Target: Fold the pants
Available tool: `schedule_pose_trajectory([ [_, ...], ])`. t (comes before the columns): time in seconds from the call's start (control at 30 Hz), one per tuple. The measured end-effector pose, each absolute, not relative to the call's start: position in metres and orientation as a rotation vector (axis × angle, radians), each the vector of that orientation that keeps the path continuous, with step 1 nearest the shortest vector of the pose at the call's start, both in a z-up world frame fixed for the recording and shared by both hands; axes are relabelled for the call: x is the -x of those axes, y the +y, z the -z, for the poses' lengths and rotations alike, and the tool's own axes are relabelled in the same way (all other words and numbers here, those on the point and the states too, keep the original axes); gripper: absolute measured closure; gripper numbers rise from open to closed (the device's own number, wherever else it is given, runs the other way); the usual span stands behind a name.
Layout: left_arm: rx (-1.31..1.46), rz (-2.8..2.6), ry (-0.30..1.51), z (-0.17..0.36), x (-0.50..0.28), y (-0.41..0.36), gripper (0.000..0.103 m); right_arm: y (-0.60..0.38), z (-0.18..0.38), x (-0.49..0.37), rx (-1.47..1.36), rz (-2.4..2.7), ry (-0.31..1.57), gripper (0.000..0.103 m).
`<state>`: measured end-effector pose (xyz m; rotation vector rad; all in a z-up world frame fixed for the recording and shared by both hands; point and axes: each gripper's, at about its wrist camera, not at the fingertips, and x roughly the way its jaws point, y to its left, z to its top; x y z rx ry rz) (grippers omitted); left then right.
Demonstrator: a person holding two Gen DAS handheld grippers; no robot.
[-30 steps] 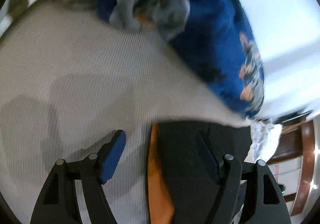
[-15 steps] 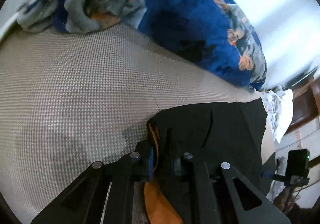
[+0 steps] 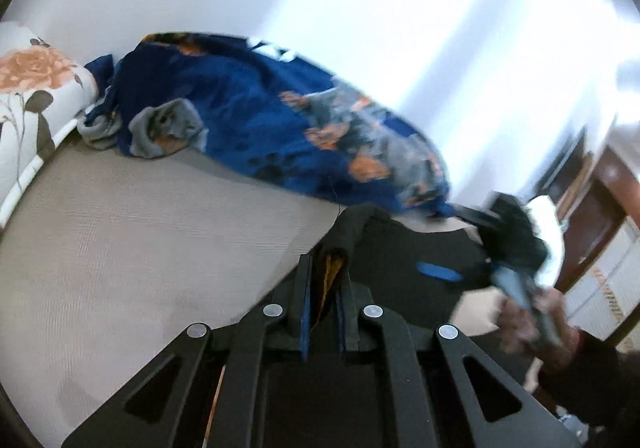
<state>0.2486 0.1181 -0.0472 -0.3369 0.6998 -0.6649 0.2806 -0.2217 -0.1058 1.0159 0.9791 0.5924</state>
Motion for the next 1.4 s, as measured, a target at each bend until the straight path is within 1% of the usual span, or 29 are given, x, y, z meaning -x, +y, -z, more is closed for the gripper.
schedule_pose_trajectory([
  [0.1,0.326,0.688,0.674,0.039,-0.212,0.115,0.094,-0.227,0.111,-0.296,-1.142,-0.601,0.97,0.0],
  [0.2,0.305,0.709,0.665,0.034,-0.177,0.11,0.093,-0.235,0.117,-0.302,-1.209,-0.561,0.968,0.0],
  [0.27,0.283,0.728,0.685,0.034,-0.154,0.104,0.093,-0.24,0.122,-0.304,-1.225,-0.525,0.99,0.007],
  [0.3,0.272,0.731,0.692,0.035,-0.147,0.102,0.093,-0.242,0.123,-0.303,-1.229,-0.508,0.994,0.017],
  [0.33,0.263,0.733,0.705,0.037,-0.14,0.1,0.093,-0.243,0.123,-0.301,-1.216,-0.502,1.001,0.039],
  [0.37,0.262,0.73,0.722,0.04,-0.135,0.099,0.093,-0.243,0.121,-0.298,-1.172,-0.484,1.014,0.057],
  [0.4,0.283,0.728,0.738,0.043,-0.131,0.1,0.092,-0.243,0.119,-0.293,-1.126,-0.455,1.026,0.088],
  [0.43,0.316,0.725,0.758,0.047,-0.129,0.104,0.091,-0.244,0.119,-0.285,-1.103,-0.434,1.029,0.092],
  [0.5,0.349,0.701,0.778,0.051,-0.125,0.113,0.089,-0.251,0.116,-0.257,-1.1,-0.419,0.985,0.093],
  [0.67,0.398,0.668,0.835,0.061,-0.116,0.133,0.086,-0.247,0.095,-0.17,-0.938,-0.392,0.905,0.093],
  [0.77,0.367,0.653,0.856,0.068,-0.104,0.136,0.083,-0.242,0.102,-0.117,-0.91,-0.368,0.912,0.094],
  [0.87,0.348,0.653,0.9,0.079,-0.09,0.137,0.081,-0.237,0.121,-0.081,-0.938,-0.347,0.939,0.094],
  [0.93,0.332,0.649,0.927,0.086,-0.082,0.139,0.079,-0.235,0.135,-0.065,-0.95,-0.34,0.968,0.094],
  [1.13,0.293,0.608,1.0,0.11,-0.067,0.148,0.078,-0.22,0.158,-0.043,-0.943,-0.331,1.036,0.094],
  [1.23,0.28,0.567,1.033,0.12,-0.061,0.156,0.076,-0.213,0.166,-0.035,-0.927,-0.321,1.07,0.094],
  [1.27,0.282,0.55,1.039,0.123,-0.059,0.16,0.073,-0.211,0.168,-0.032,-0.929,-0.321,1.079,0.094],
  [1.4,0.334,0.476,1.065,0.129,-0.059,0.177,0.072,-0.207,0.175,-0.021,-0.915,-0.313,1.105,0.094],
])
